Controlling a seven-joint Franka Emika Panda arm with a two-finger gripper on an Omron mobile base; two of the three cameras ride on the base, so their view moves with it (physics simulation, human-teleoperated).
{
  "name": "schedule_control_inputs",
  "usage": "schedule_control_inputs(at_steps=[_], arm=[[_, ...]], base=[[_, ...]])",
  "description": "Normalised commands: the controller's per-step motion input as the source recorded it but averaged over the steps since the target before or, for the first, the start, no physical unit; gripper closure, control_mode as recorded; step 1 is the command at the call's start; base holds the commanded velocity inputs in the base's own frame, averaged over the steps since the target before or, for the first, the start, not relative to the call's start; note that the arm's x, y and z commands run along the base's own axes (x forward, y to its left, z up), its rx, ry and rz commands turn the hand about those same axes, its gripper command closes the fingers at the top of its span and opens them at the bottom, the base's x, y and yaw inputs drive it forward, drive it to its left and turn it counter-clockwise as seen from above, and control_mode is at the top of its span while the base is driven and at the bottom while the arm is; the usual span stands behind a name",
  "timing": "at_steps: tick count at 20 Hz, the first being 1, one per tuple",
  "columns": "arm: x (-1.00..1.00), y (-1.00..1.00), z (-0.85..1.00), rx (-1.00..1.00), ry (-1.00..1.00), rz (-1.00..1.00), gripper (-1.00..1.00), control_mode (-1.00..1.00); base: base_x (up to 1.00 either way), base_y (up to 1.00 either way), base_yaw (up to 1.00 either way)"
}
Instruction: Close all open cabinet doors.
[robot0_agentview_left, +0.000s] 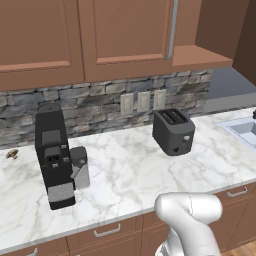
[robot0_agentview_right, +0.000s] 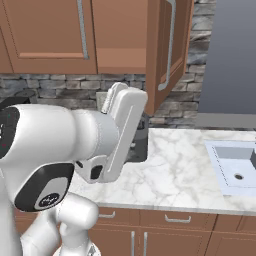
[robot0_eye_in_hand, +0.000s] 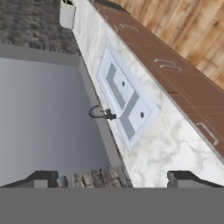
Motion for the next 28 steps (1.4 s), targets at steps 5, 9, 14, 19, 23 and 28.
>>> schedule_control_inputs(at_steps=[5,9,14,19,23,28], arm=[[0.41,-0.32,0.11,0.06,-0.01,0.02,-1.0,-1.0],[0.33,-0.37,0.08,0.09,0.0,0.09,-1.0,-1.0],[0.35,-0.32,0.03,0.09,-0.03,0.15,-1.0,-1.0],[0.32,-0.25,0.0,0.07,-0.21,0.21,-1.0,-1.0],[0.41,-0.19,0.0,0.07,-0.17,0.19,-1.0,-1.0],[0.45,-0.1,0.0,0.05,-0.18,0.12,-1.0,-1.0]], base=[[0.0,0.0,0.0],[0.0,0.0,0.0],[0.0,0.0,0.0],[0.0,0.0,0.0],[0.0,0.0,0.0],[0.0,0.0,0.0]])
